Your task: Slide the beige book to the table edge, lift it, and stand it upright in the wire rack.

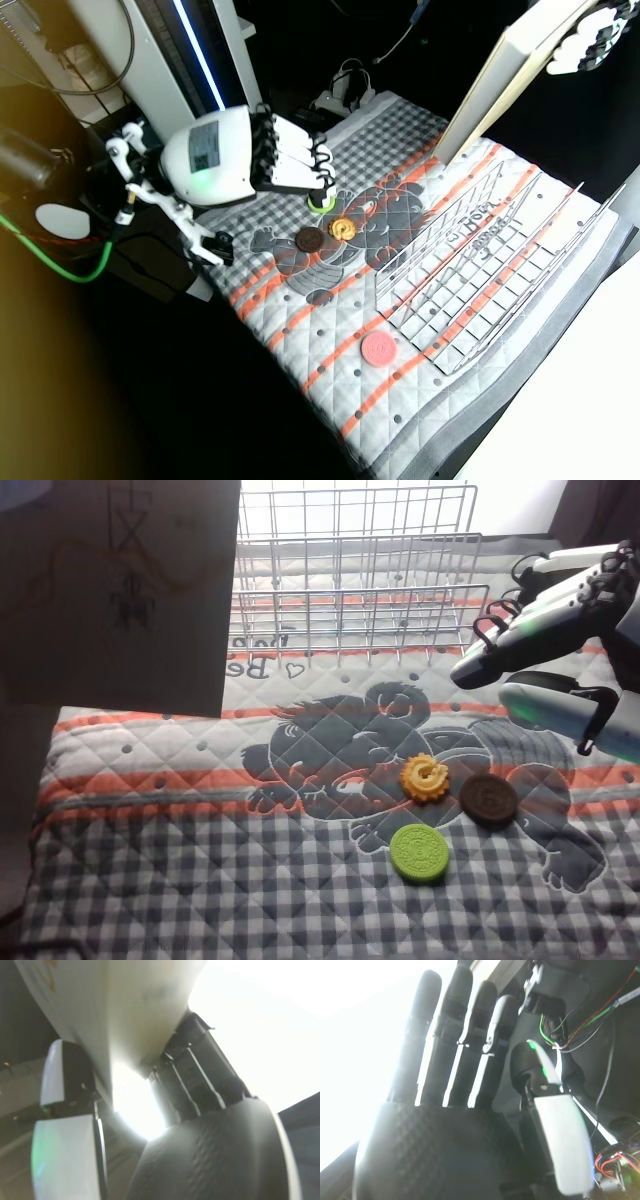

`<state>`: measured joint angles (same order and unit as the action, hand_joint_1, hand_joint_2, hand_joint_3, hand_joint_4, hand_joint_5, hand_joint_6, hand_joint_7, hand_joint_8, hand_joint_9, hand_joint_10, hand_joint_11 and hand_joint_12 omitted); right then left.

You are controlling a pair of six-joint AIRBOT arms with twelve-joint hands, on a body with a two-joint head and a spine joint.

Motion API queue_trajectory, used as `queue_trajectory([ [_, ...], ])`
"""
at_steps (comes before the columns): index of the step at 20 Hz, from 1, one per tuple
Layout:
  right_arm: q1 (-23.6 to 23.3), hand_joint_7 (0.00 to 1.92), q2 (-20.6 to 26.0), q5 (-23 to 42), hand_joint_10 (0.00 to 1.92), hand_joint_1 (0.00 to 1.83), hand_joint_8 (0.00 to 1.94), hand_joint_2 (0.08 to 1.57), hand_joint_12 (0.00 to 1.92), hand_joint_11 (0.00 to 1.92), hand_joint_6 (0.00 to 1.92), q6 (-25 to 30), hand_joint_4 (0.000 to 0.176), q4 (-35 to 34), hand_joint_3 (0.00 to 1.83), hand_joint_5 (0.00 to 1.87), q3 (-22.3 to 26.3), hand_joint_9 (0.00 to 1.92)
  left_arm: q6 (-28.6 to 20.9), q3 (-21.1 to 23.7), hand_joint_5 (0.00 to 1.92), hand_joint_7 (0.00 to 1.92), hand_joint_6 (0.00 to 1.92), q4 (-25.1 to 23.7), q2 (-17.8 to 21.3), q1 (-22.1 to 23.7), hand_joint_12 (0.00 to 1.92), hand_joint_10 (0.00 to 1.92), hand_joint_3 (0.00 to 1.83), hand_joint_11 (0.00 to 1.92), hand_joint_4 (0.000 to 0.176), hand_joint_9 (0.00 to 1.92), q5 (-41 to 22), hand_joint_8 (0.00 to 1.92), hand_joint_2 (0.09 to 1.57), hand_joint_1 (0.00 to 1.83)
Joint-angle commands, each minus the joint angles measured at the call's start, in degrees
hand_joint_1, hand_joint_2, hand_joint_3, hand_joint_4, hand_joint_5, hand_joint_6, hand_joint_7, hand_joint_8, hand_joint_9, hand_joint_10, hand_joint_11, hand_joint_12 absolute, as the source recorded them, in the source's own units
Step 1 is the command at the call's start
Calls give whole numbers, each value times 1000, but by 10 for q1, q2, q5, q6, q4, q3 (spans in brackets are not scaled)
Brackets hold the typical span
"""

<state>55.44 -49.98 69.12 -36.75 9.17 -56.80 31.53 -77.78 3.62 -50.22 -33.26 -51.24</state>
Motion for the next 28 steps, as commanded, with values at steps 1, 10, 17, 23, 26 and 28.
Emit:
queue_trajectory([
  [1, -3, 1109, -2, 68, 0, 653, 0, 1428, 1028, 678, 0, 1, 0, -14, 0, 1048, -1, 1077, -8, -6, 880, 1080, 1042, 20, -1, 16, 939, 469, 2, 1102, 0, 1271, -61, 948, 1119, 1250],
  [10, 10, 1182, -17, 68, 10, 944, 6, 1305, 966, 824, 1396, 1, 0, -20, 2, 682, -4, 1191, 51, -39, 842, 983, 1030, -81, -43, 218, 1117, 1183, 0, 945, 0, 995, 74, 940, 1118, 1378],
  [17, 30, 1126, -36, 68, 5, 407, 0, 1439, 744, 819, 10, 24, 0, -23, 1, 1061, -5, 1157, 51, -41, 936, 1108, 889, -85, -46, 244, 1111, 640, 2, 1091, 0, 1224, 74, 955, 1098, 1274],
  [23, 32, 1162, -43, 68, 4, 362, 2, 1449, 652, 895, 1, 25, 0, -26, 2, 1083, -6, 1220, 26, -37, 929, 1098, 923, -110, -44, 262, 1140, 434, 0, 1022, 0, 1273, 50, 957, 1105, 1260],
  [26, 32, 1187, -47, 68, 2, 400, 2, 1435, 739, 881, 5, 27, 0, -26, 0, 1136, -6, 1237, 26, -38, 888, 1075, 1007, -122, -46, 285, 1095, 398, 1, 1012, 0, 1273, 58, 968, 1119, 1247],
  [28, 32, 1183, -51, 68, 9, 405, 5, 1466, 772, 869, 4, 29, 0, -26, 0, 1076, -8, 1240, 26, -42, 867, 1039, 1039, -124, -48, 294, 1099, 344, 0, 960, 0, 1243, 66, 1029, 1133, 1238],
])
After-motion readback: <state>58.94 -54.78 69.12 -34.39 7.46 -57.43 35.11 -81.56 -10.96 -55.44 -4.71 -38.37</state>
